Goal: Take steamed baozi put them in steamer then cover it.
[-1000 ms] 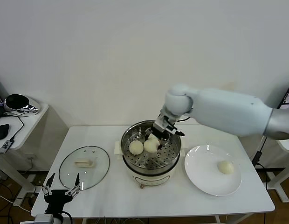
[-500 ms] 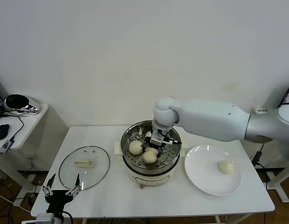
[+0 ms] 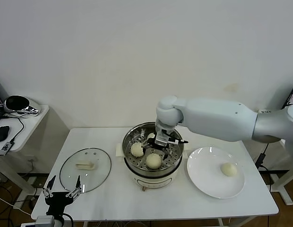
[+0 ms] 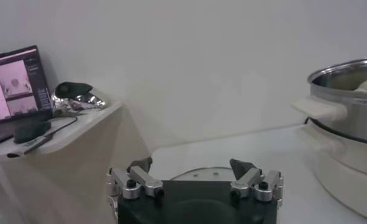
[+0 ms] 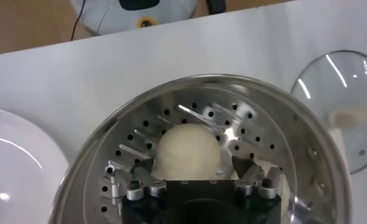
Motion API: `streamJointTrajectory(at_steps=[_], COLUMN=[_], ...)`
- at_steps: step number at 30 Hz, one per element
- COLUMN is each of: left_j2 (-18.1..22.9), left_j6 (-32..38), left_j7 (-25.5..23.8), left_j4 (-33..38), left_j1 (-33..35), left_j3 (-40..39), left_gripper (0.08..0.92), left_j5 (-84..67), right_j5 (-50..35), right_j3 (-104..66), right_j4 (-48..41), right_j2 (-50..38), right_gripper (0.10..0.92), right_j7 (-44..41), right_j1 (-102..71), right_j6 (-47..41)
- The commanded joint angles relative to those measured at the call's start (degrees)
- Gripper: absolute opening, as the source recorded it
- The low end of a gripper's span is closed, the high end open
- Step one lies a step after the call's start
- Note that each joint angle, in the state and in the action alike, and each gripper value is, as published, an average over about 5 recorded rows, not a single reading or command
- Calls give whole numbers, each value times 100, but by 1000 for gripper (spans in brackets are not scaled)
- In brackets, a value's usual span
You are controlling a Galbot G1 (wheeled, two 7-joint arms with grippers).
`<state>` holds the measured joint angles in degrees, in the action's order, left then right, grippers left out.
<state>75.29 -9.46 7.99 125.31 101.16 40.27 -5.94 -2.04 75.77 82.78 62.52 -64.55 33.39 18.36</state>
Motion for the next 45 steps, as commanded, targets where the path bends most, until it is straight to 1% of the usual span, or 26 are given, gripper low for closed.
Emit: streamJointTrajectory(at_steps=[1, 7, 9, 11, 15, 19, 24, 28, 32, 36, 45], left_j2=[-16, -59, -75, -91, -119, -146, -151, -161, -162, -136, -66], left_j6=[-6, -11, -15, -18, -19, -17, -17, -16, -26, -45, -60], left_j7=[-13, -27, -34, -43, -58, -63, -65, -65, -60, -54, -52], left_j4=[45, 71, 78, 71, 38, 27, 21, 45, 77, 106, 134], left_j1=[21, -32, -57, -80, -105, -107, -84, -21, 18, 40, 83], left_j3=[9, -86, -129, -172, -227, -254, -259, -255, -223, -214, -206], left_gripper=[823, 823, 823, 823, 823, 823, 823, 823, 823, 823, 823], left_j5=[2, 15, 24, 34, 46, 59, 90, 119, 141, 176, 205], right_j5=[-633, -1163, -1231, -1071, -585, 74, 705, 1087, 1383, 1628, 1848], right_j3=[98, -19, -88, -212, -485, -917, -2232, -3350, -4187, -4484, -4500], right_j4=[625, 1180, 1324, 1401, 1370, 1145, 687, 205, -173, -527, -1105], right_j2=[-959, -2325, -2833, -3288, -3862, -4202, -4363, -4293, -4094, -3836, -3287], right_gripper=[822, 823, 823, 823, 823, 823, 823, 823, 823, 823, 823], right_j7=[131, 550, 599, 573, 478, 301, 180, 148, 151, 190, 246], right_j1=[726, 906, 794, 577, 76, -684, -2138, -3525, -4435, -4782, -4840], right_j6=[-1576, -3778, -4248, -4377, -4281, -3918, -3577, -3386, -3209, -3103, -3016])
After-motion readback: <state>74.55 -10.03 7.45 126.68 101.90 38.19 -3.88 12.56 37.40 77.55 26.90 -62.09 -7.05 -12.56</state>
